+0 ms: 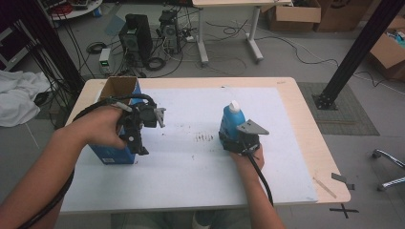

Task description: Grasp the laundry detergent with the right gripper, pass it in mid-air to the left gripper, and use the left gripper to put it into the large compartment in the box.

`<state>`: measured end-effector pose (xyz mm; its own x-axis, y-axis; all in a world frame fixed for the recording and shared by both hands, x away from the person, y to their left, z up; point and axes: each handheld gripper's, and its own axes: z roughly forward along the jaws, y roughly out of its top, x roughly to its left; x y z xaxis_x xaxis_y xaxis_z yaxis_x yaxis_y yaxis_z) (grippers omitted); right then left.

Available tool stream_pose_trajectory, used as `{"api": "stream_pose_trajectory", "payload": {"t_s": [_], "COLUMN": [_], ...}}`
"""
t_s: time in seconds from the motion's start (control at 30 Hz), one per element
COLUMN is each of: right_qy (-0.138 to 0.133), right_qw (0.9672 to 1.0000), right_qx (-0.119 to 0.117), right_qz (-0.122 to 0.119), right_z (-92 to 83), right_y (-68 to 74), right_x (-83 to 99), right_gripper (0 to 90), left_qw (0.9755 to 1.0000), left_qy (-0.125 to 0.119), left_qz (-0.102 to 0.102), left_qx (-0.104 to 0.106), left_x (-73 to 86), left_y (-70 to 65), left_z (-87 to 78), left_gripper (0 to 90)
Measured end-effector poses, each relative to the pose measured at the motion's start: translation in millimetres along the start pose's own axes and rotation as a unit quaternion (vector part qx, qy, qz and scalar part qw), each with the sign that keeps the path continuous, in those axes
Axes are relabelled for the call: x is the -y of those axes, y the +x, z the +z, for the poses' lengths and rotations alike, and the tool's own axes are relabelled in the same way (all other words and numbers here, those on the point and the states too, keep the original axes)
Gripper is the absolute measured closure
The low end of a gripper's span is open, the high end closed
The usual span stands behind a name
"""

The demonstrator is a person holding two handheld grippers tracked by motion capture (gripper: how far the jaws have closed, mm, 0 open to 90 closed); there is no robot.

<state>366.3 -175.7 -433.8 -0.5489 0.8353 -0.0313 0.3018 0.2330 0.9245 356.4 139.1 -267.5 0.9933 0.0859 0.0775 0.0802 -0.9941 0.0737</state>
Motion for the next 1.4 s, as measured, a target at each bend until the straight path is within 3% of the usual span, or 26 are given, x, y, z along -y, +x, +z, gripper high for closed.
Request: {"api": "stream_pose_trajectory", "payload": {"t_s": [0.17, 0.63, 0.77, 0.97, 1.23, 1.4], "right_qy": [0.006, 0.003, -0.001, -0.003, 0.005, 0.019], "right_qw": [1.0000, 1.0000, 0.9999, 0.9996, 0.9999, 0.9996], "right_qx": [0.007, 0.006, 0.013, 0.027, 0.016, -0.021], "right_qz": [-0.003, 0.004, 0.004, -0.002, 0.000, -0.008], "right_z": [0.2, 0.9, -0.2, 0.3, -0.6, -8.7], "right_y": [1.1, 1.1, 2.1, 6.3, 3.5, -5.3], "right_x": [0.2, 2.7, 2.5, 2.3, -0.5, -4.8], "right_gripper": [28.7, 32.8, 39.0, 41.4, 43.9, 44.5], "left_qw": [1.0000, 1.0000, 1.0000, 0.9999, 0.9999, 0.9999], "left_qy": [0.001, 0.005, 0.006, 0.006, 0.005, 0.007], "left_qz": [-0.002, 0.002, 0.001, 0.003, 0.004, 0.005], "left_qx": [0.004, 0.006, 0.007, 0.009, 0.008, 0.007], "left_x": [-0.8, -5.8, -6.7, -7.3, -10.4, -11.4], "left_y": [-0.3, 1.5, 1.8, 1.8, 0.1, -2.9], "left_z": [2.6, 3.7, 4.4, 6.0, 5.2, 2.6], "left_gripper": [0.1, 0.1, 0.1, 0.1, 0.1, 0.1]}}
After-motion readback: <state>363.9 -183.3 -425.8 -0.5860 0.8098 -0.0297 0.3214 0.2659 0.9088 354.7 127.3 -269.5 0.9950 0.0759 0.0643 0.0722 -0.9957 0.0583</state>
